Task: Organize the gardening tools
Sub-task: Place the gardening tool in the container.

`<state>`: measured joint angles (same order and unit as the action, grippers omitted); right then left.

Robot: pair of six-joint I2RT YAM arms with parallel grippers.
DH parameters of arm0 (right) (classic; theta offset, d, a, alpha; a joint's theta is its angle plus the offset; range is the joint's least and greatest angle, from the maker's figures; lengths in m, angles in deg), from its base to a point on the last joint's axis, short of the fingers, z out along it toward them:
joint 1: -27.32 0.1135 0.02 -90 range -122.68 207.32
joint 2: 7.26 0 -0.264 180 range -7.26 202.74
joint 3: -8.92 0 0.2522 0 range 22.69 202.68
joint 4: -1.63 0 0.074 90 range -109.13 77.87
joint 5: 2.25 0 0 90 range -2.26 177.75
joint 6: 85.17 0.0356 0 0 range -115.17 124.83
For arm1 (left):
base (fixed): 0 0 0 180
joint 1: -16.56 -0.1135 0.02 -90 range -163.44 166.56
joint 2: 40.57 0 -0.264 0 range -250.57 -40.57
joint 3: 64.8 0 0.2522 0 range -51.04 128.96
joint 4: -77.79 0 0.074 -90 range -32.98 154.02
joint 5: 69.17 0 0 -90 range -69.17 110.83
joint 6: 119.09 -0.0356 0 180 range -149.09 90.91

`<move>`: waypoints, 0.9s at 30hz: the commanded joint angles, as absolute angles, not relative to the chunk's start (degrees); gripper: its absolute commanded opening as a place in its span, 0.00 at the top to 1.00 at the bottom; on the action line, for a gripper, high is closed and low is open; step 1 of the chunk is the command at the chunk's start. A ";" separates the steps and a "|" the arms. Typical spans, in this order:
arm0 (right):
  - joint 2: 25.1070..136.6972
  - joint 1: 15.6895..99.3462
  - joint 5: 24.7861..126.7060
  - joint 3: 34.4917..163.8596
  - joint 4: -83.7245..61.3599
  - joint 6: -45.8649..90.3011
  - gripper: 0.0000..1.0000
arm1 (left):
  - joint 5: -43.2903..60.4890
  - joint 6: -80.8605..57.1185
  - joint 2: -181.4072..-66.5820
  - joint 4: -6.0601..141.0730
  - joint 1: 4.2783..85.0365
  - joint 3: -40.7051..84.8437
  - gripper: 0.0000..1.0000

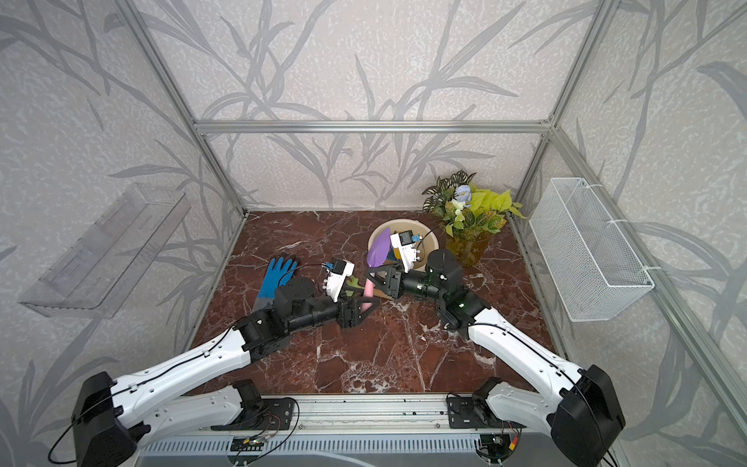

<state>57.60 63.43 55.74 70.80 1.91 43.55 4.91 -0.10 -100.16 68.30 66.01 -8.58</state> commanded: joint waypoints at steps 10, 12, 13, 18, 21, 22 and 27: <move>59.93 60.87 82.81 88.30 -19.18 24.19 0.99 | 28.36 0.83 -92.10 56.19 66.04 -9.76 0.10; 62.73 59.60 86.63 91.30 -21.51 22.34 0.99 | 33.02 1.59 -91.39 53.38 65.98 -9.49 0.09; 64.04 59.50 88.80 92.95 -22.73 21.12 0.99 | 33.97 1.82 -91.16 52.74 65.96 -9.47 0.08; 72.42 59.26 99.62 99.13 -26.01 14.94 0.99 | 34.93 3.01 -90.27 52.47 65.95 -10.41 0.05; 75.76 59.22 103.21 99.64 -25.37 13.19 1.00 | 35.57 3.43 -90.10 52.34 66.02 -10.58 0.05; 76.69 59.23 104.19 99.34 -24.63 12.77 1.00 | 35.51 3.48 -90.14 52.29 66.03 -10.56 0.05; 80.86 59.13 107.52 98.29 -22.72 10.80 1.00 | 35.75 3.95 -89.96 52.17 65.89 -10.77 0.05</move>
